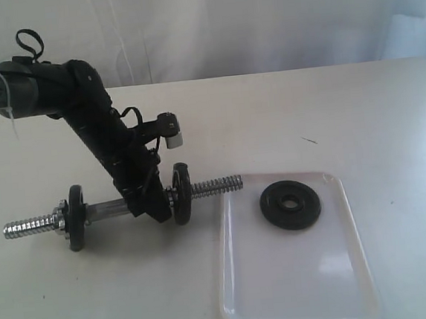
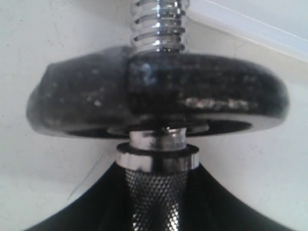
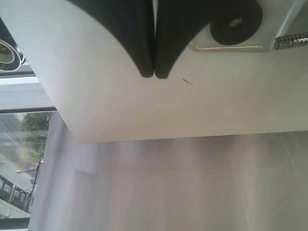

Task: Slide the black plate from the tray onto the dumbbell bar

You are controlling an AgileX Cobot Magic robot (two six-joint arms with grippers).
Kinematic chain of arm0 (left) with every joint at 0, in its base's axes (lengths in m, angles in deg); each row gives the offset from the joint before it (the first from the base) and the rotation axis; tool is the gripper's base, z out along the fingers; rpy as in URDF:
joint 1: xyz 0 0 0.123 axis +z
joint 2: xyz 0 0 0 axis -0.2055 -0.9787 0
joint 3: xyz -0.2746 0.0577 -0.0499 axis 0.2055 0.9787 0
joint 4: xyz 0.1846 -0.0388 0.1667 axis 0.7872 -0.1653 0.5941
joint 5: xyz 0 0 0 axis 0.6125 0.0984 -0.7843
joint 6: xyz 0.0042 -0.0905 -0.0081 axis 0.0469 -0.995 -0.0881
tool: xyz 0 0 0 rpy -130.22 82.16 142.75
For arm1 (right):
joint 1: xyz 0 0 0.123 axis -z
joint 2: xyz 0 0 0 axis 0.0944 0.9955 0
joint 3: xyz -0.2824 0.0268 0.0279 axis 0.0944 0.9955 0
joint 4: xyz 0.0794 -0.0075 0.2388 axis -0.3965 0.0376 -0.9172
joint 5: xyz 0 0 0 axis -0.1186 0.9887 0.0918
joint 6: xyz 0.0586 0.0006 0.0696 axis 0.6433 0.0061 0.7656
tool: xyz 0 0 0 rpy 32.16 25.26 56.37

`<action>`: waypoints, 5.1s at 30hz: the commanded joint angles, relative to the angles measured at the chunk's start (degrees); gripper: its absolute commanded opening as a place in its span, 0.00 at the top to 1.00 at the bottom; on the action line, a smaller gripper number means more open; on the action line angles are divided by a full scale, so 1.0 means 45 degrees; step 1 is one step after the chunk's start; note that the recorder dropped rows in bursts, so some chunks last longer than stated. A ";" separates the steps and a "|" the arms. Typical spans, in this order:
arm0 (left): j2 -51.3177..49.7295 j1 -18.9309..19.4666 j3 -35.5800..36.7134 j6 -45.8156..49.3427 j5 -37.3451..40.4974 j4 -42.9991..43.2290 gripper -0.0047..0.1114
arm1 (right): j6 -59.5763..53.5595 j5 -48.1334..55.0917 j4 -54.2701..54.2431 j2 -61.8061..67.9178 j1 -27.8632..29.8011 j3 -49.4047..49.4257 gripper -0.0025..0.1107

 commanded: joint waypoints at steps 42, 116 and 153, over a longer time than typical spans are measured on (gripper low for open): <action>0.0914 -0.0011 0.0193 0.0210 -0.0208 0.0189 0.96 | -0.5416 0.1456 -0.4704 0.5900 -0.0020 -0.1721 0.98; 0.1426 0.1396 0.0193 0.3851 0.2249 -0.2976 0.96 | -1.3619 -0.2496 -0.8296 2.0588 -0.3231 -0.5716 0.19; 0.1426 0.1396 0.0193 0.3851 0.2248 -0.2976 0.96 | -1.2952 -0.2386 -0.7375 2.1495 -0.3541 -0.5716 0.07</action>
